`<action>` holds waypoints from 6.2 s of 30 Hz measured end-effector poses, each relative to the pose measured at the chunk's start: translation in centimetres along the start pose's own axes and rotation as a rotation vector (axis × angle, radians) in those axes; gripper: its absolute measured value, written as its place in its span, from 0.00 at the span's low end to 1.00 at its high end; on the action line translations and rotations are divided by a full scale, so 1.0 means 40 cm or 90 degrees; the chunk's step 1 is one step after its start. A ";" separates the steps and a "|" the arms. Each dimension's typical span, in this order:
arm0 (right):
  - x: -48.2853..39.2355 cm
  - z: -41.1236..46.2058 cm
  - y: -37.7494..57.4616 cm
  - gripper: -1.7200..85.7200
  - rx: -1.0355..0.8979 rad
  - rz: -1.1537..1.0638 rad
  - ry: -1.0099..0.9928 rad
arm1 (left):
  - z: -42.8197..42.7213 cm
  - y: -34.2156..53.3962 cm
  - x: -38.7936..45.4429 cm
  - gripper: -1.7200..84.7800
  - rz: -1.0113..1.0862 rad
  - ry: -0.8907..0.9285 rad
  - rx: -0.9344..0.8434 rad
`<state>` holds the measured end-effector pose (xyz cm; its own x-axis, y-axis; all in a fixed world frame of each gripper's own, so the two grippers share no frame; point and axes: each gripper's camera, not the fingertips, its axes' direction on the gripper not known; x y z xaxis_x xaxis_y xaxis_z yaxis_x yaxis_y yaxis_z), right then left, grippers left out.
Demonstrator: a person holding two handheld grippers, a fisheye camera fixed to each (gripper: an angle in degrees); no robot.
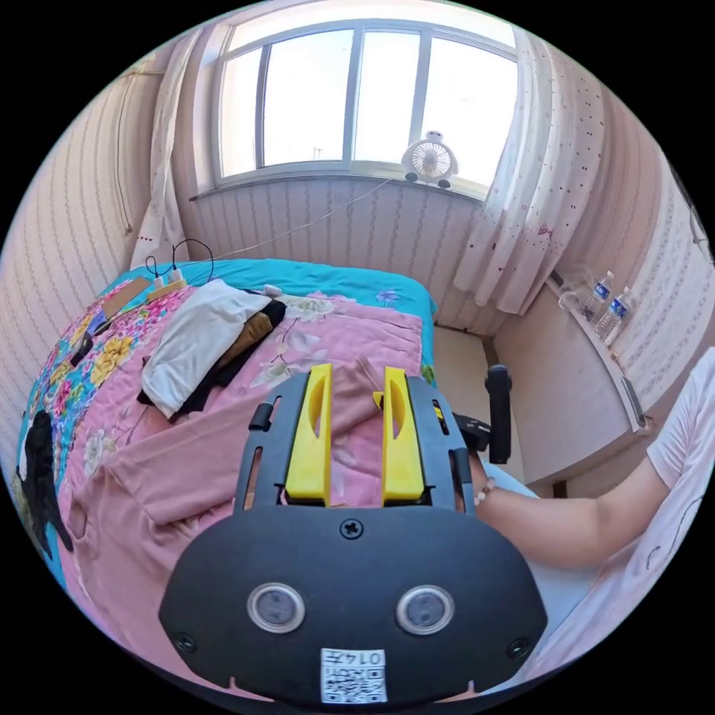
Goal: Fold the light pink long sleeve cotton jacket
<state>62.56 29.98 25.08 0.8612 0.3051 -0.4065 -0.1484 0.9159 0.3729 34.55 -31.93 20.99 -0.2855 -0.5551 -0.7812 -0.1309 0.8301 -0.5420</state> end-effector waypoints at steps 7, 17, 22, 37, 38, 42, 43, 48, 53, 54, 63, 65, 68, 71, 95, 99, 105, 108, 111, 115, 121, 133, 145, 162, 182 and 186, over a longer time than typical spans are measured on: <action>0.075 0.045 -0.015 0.10 -0.018 0.043 -0.045 | 0.406 -0.135 -0.015 0.14 -0.004 0.028 -0.144; 0.103 0.094 -0.035 0.09 -0.026 0.050 -0.059 | 0.664 -0.122 -0.017 0.09 0.083 0.004 -0.291; 0.075 0.106 -0.041 0.09 -0.031 0.010 -0.053 | 0.586 -0.116 -0.040 0.05 0.125 -0.024 -0.272; -0.384 0.059 0.047 0.06 -0.222 -0.401 -0.511 | -0.373 0.344 -0.312 0.03 -0.157 -0.192 -0.046; -0.451 0.028 0.076 0.06 -0.226 -0.447 -0.536 | -0.464 0.411 -0.306 0.03 -0.185 -0.218 -0.030; -0.637 -0.043 0.196 0.05 -0.267 -0.574 -0.582 | -0.685 0.621 -0.287 0.03 -0.278 -0.289 -0.016; -0.686 -0.050 0.240 0.05 -0.306 -0.593 -0.598 | -0.733 0.687 -0.287 0.03 -0.316 -0.303 -0.028; -0.821 -0.062 0.403 0.05 -0.434 -0.653 -0.594 | -0.877 0.899 -0.296 0.03 -0.433 -0.309 -0.034; -0.933 -0.072 0.515 0.05 -0.519 -0.749 -0.539 | -0.990 1.052 -0.336 0.04 -0.502 -0.280 -0.021; -0.945 -0.070 0.525 0.05 -0.528 -0.755 -0.530 | -0.998 1.065 -0.342 0.04 -0.504 -0.279 -0.024; -1.072 -0.049 0.615 0.07 -0.698 -0.816 -0.435 | -1.204 1.258 -0.433 0.03 -0.621 -0.265 -0.074; -1.101 -0.056 0.617 0.07 -0.721 -0.799 -0.425 | -1.305 1.326 -0.445 0.03 -0.672 -0.272 -0.048; -1.166 -0.070 0.633 0.08 -0.741 -0.803 -0.425 | -1.464 1.422 -0.467 0.03 -0.761 -0.323 0.035; -1.285 -0.100 0.667 0.09 -0.747 -0.867 -0.467 | -1.632 1.522 -0.489 0.03 -0.833 -0.432 0.120; -2.319 -0.261 1.366 0.14 -0.604 -1.191 -0.393 | -2.002 1.846 -0.665 0.09 -0.956 -0.682 0.266; -2.322 -0.213 1.450 0.10 -0.621 -1.292 -0.298 | -2.028 1.859 -0.640 0.08 -0.962 -0.644 0.305; -2.295 -0.210 1.223 0.03 -0.688 -1.181 -0.399 | -2.092 1.805 -0.608 0.07 -0.955 -0.504 0.323; -2.191 -0.235 1.012 0.02 -0.640 -1.105 -0.433 | -2.127 1.652 -0.535 0.04 -0.825 -0.430 0.437; -2.052 -0.245 0.742 0.02 -0.651 -0.920 -0.481 | -2.084 1.457 -0.479 0.02 -0.684 -0.398 0.385; -1.820 -0.325 0.378 0.02 -0.579 -0.711 -0.514 | -1.965 1.226 -0.409 0.01 -0.523 -0.293 0.357; -1.532 -0.475 0.138 0.03 -0.452 -0.656 -0.419 | -1.791 0.972 -0.322 0.01 -0.399 -0.167 0.327; -1.203 -0.380 0.047 0.03 -0.559 -0.510 -0.272 | -1.445 0.850 -0.295 0.01 -0.368 -0.032 0.146; -1.121 -0.362 -0.076 0.03 -0.539 -0.480 -0.210 | -1.481 1.020 -0.626 0.03 -0.499 -0.298 0.062; -1.724 -0.014 -0.073 0.13 -0.434 -0.909 -0.235 | -1.212 0.928 -1.191 0.09 -0.506 -0.297 -0.079; -2.110 0.489 -0.049 0.08 -0.509 -0.633 -0.393 | -1.385 1.088 -1.480 0.01 -0.504 -0.233 -0.028; -2.145 0.524 0.005 0.13 -0.552 -0.707 -0.326 | -1.333 1.132 -1.523 0.01 -0.547 -0.227 -0.082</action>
<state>-1.17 -1.49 77.50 0.7705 -0.5850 0.2532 0.6012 0.5349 -0.5937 -4.61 42.26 60.55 0.2631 -0.9461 -0.1888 -0.2712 0.1153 -0.9556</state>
